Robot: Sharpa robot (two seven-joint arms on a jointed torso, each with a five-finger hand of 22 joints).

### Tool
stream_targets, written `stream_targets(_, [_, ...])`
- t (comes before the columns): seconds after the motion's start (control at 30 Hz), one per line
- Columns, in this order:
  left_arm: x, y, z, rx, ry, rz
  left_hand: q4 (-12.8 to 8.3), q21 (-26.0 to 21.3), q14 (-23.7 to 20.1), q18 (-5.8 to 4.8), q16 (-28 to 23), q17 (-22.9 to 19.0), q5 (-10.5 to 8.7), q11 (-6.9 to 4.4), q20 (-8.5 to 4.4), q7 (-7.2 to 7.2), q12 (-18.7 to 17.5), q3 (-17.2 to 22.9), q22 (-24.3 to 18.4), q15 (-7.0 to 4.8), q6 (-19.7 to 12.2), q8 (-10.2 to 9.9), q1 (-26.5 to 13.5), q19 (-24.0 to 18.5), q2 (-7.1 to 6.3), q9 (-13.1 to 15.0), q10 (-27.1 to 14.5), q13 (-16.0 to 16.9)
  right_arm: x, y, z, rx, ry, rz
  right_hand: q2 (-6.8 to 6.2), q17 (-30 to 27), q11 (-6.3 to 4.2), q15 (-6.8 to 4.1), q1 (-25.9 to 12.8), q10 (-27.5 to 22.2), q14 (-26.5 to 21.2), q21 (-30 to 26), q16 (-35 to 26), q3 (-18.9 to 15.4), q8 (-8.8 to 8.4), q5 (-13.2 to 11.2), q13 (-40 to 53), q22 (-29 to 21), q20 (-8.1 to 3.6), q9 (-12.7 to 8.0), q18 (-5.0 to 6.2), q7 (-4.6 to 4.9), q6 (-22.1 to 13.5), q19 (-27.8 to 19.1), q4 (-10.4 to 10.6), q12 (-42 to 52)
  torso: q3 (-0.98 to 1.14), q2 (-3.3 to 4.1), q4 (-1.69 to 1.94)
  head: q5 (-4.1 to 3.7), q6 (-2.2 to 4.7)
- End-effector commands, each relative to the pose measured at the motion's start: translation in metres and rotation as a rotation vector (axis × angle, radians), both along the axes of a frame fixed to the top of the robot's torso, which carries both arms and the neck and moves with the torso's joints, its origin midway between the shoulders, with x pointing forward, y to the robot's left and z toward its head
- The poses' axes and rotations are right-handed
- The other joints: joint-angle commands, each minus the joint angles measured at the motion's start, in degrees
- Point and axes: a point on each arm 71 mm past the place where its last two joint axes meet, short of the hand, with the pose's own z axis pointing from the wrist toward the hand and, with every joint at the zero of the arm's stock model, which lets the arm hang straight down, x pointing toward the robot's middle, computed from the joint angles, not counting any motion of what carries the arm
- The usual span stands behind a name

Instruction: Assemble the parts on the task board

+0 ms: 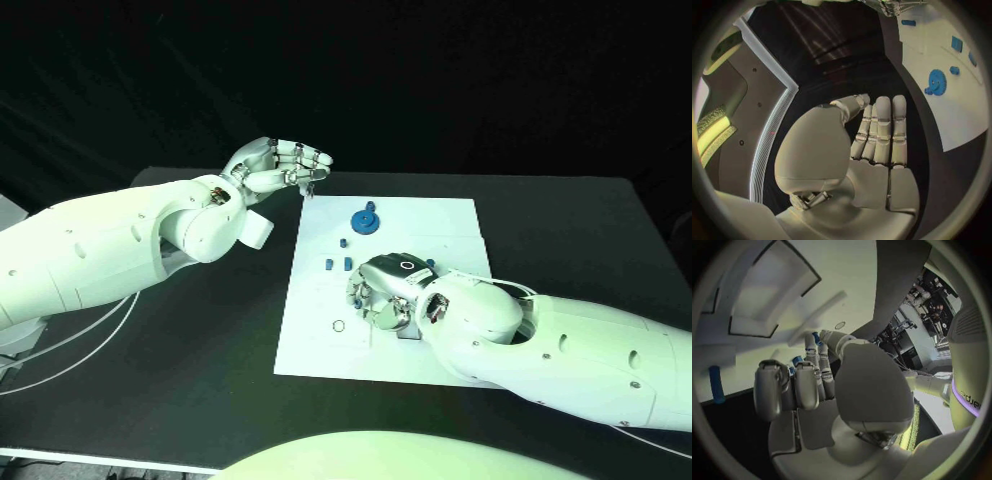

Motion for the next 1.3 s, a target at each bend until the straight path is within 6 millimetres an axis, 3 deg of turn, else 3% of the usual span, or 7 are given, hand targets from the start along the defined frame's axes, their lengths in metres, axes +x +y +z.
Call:
stream_targets(0.03, [-0.001,-0.002,0.001,-0.003,-0.002,-0.021,0.08,-0.31,-0.19,0.89,0.24,0.07,0.14,-0.03,0.29,-0.07,0.16,-0.32,-0.09,0.14,-0.25,0.16,-0.24,-0.16,0.52,0.08,-0.22,-0.09,0.001,-0.004,-0.002,0.008,-0.006,-0.022,-0.81,-3.63,0.84,0.78,0.82,-3.84,0.61,-4.6,-3.09,-1.45,-1.34,-0.11,-0.84,9.55,0.79,-0.42,1.61,-0.18,-1.44,-1.71,-0.03,0.09,0.02,-0.05,-0.07,-0.08,0.18])
stream_targets(0.27, [-0.001,-0.002,0.001,-0.002,0.0,-0.022,0.08,-0.31,-0.19,0.89,0.24,0.07,0.14,-0.03,0.29,-0.07,0.16,-0.32,-0.09,0.14,-0.25,0.16,-0.24,-0.16,0.52,0.08,-0.22,-0.09,-0.002,-0.009,0.003,0.055,-0.027,-0.033,-0.83,-4.52,1.18,0.99,1.61,-5.57,0.09,-5.73,-3.55,-3.05,-2.3,0.26,-0.85,9.26,1.23,-0.68,1.81,-0.57,-2.32,-2.15,-0.12,0.99,0.08,-0.02,0.04,-0.24,0.44])
stream_targets(0.5, [0.0,-0.002,0.0,-0.001,0.002,-0.023,-0.02,-0.29,-0.23,0.9,0.31,0.09,0.16,-0.03,0.29,-0.08,0.17,-0.32,-0.08,0.13,-0.26,0.22,-0.18,-0.15,0.58,0.08,-0.37,-0.13,-0.007,-0.021,0.011,0.085,-0.041,-0.046,-0.56,-4.18,1.11,0.95,2.08,-5.43,0.26,-4.97,-3.1,-3.29,-2.32,0.72,-0.65,9.48,1.27,-0.64,1.68,-0.63,-1.95,-1.77,-0.16,1.83,0.03,-0.08,-0.12,-0.41,0.83])
stream_targets(0.87, [-0.001,-0.001,0.0,0.0,0.003,-0.026,-0.08,-0.28,-0.26,0.9,0.34,0.1,0.16,-0.03,0.28,-0.08,0.19,-0.32,-0.08,0.14,-0.26,0.26,-0.15,-0.16,0.61,0.09,-0.42,-0.14,0.004,-0.067,0.033,0.065,-0.06,-0.134,-0.45,-2.73,0.78,0.66,2.39,-5.17,1.22,-2.41,-1.41,-3.35,-2.71,0.66,-0.34,10.23,1.02,-0.71,1.22,-0.35,-1.54,-0.46,0.23,3.65,0.04,-0.03,-0.11,-1.24,1.54])
stream_targets(0.93, [-0.001,-0.001,0.0,0.0,0.003,-0.027,-0.09,-0.28,-0.28,0.9,0.35,0.1,0.16,-0.02,0.29,-0.08,0.2,-0.34,-0.08,0.14,-0.26,0.28,-0.16,-0.16,0.6,0.09,-0.44,-0.15,0.01,-0.077,0.036,0.047,-0.063,-0.154,-0.62,-3.45,1.06,0.85,2.2,-7.01,1.03,-3.09,-1.83,-4.49,-3.65,-0.77,-0.66,10.08,1.14,-1.04,1.3,-0.24,-2.58,-0.64,0.8,3.62,0.05,-0.02,-0.09,-1.41,1.66])
stream_targets(1.07, [-0.001,-0.001,-0.001,0.0,0.004,-0.029,-0.09,-0.28,-0.28,0.9,0.35,0.1,0.16,-0.02,0.29,-0.08,0.2,-0.34,-0.08,0.14,-0.26,0.28,-0.16,-0.16,0.6,0.09,-0.44,-0.15,0.018,-0.092,0.04,0.031,-0.075,-0.182,-0.69,-3.61,1.18,0.91,2.55,-7.98,0.97,-3.39,-1.81,-6.06,-4.06,-1.29,-0.74,10.02,1.26,-1.17,1.34,-0.28,-2.71,-0.7,1.21,4.08,0.08,-0.01,-0.04,-1.61,1.87])
stream_targets(1.3, [-0.001,-0.001,-0.001,0.001,0.006,-0.032,-0.09,-0.28,-0.28,0.9,0.35,0.1,0.16,-0.02,0.29,-0.08,0.2,-0.34,-0.08,0.14,-0.26,0.28,-0.16,-0.16,0.6,0.09,-0.44,-0.15,0.026,-0.103,0.042,0.019,-0.087,-0.205,0.62,-4.66,1.57,1.3,5.72,-10.98,0.55,-5.17,-2.07,-12.96,-5.29,-2.13,-1.23,9.63,1.57,-1.6,1.63,-0.71,-2.62,-1.2,3.72,6.0,0.12,0.08,0.02,-1.75,2.02])
